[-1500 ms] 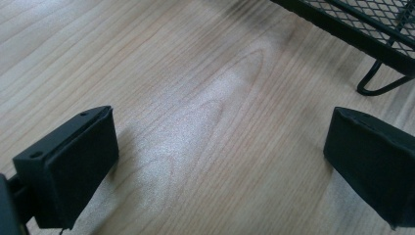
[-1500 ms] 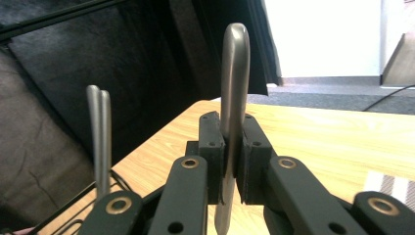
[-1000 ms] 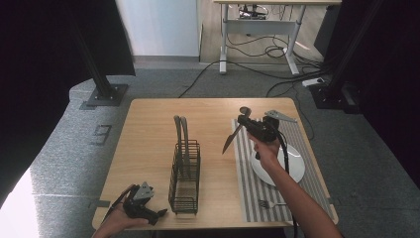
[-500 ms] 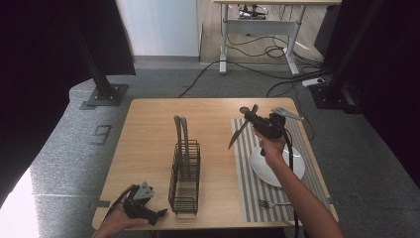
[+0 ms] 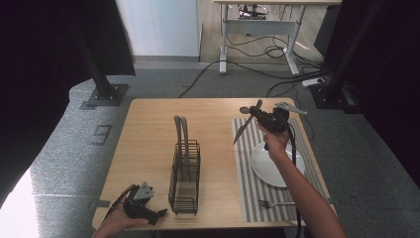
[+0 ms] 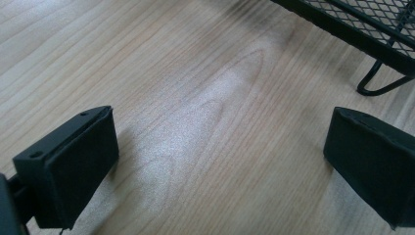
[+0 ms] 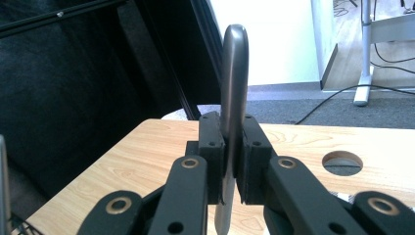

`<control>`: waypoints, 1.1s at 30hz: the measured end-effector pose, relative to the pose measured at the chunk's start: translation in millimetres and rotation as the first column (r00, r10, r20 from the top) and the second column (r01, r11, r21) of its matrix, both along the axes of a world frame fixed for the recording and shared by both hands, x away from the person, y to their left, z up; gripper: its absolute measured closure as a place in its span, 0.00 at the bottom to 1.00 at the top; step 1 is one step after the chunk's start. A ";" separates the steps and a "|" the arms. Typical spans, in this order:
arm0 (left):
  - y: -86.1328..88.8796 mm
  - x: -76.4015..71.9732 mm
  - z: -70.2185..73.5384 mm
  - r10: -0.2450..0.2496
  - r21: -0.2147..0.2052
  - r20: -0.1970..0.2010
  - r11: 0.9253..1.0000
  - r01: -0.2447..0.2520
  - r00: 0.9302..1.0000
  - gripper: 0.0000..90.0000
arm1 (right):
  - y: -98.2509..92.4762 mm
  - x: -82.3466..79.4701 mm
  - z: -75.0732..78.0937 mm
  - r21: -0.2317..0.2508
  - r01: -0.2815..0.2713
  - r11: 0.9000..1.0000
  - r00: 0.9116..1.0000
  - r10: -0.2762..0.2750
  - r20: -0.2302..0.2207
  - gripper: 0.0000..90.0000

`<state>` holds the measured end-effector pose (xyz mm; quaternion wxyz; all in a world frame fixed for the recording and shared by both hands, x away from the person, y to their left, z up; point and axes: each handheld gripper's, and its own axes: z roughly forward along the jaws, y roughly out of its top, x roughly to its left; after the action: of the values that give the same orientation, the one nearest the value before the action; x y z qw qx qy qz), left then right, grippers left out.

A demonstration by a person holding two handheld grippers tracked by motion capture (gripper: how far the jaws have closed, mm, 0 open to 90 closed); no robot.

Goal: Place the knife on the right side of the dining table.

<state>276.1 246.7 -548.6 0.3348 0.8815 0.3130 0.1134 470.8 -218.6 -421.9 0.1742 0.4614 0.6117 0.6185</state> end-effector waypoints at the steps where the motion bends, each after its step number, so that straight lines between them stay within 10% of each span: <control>1: 0.0 0.0 0.0 0.000 0.000 0.000 1.000 0.000 1.000 0.00 | -1.4 2.8 -1.1 0.002 0.000 1.000 1.000 0.000 0.005 0.92; 33: 0.0 0.3 0.0 -0.003 0.000 0.000 1.000 0.003 1.000 0.00 | -10.7 42.4 -14.2 -0.091 0.090 0.992 0.996 -0.089 0.006 0.92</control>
<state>276.3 246.7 -548.6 0.3349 0.8819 0.3118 0.1131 513.2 -229.3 -436.0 0.2230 0.4795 0.6178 0.5820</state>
